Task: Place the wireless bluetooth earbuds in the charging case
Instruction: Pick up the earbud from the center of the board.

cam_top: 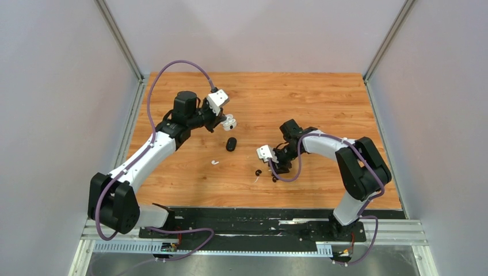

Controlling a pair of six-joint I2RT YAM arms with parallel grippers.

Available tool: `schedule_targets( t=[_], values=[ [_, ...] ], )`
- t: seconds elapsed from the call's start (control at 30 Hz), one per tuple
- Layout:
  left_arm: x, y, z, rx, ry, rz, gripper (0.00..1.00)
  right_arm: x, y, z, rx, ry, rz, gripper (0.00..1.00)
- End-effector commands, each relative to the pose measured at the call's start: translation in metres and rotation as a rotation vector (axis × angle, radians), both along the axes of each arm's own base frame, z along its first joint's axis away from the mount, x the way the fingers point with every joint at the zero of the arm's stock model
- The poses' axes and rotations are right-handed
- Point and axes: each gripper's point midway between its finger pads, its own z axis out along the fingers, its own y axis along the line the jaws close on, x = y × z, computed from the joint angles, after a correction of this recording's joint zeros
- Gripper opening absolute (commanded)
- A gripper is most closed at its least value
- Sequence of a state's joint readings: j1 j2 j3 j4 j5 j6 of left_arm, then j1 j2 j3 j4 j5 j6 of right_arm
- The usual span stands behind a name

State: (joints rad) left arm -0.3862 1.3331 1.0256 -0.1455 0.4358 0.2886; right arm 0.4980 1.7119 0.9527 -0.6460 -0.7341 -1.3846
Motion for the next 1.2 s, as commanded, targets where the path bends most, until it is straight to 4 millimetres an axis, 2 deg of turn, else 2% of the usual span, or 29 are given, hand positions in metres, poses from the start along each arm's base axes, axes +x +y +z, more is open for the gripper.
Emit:
schedule_targets(
  t=[0.0,0.27,0.33,0.47,0.53,0.7,0.97,1.17],
  values=[
    [0.008,-0.006,0.026,-0.042,-0.056,-0.009,0.0,0.017,0.009,0.029,0.046,0.006,-0.1,0.44],
    [0.011,-0.008,0.026,-0.049,-0.056,-0.01,0.0,0.007,0.003,0.041,0.027,0.112,-0.259,0.49],
    [0.012,-0.008,0.028,-0.053,-0.057,-0.006,0.0,0.009,0.002,0.05,0.023,0.156,-0.365,0.49],
    [0.011,-0.009,0.029,-0.068,-0.046,0.004,0.0,0.028,-0.004,0.068,0.038,0.177,-0.664,0.43],
    [0.012,-0.009,0.029,-0.075,-0.043,0.011,0.0,0.024,-0.006,0.072,0.042,0.173,-0.713,0.39],
    [0.013,-0.01,0.027,-0.09,-0.028,0.017,0.0,0.005,-0.011,0.052,-0.012,0.112,-0.689,0.36],
    [0.014,-0.01,0.027,-0.088,-0.034,0.022,0.0,0.015,-0.009,0.035,-0.048,0.088,-0.71,0.35],
    [0.013,-0.007,0.025,-0.092,-0.035,0.04,0.0,0.012,-0.002,0.026,-0.059,0.108,-0.714,0.36]
  ],
)
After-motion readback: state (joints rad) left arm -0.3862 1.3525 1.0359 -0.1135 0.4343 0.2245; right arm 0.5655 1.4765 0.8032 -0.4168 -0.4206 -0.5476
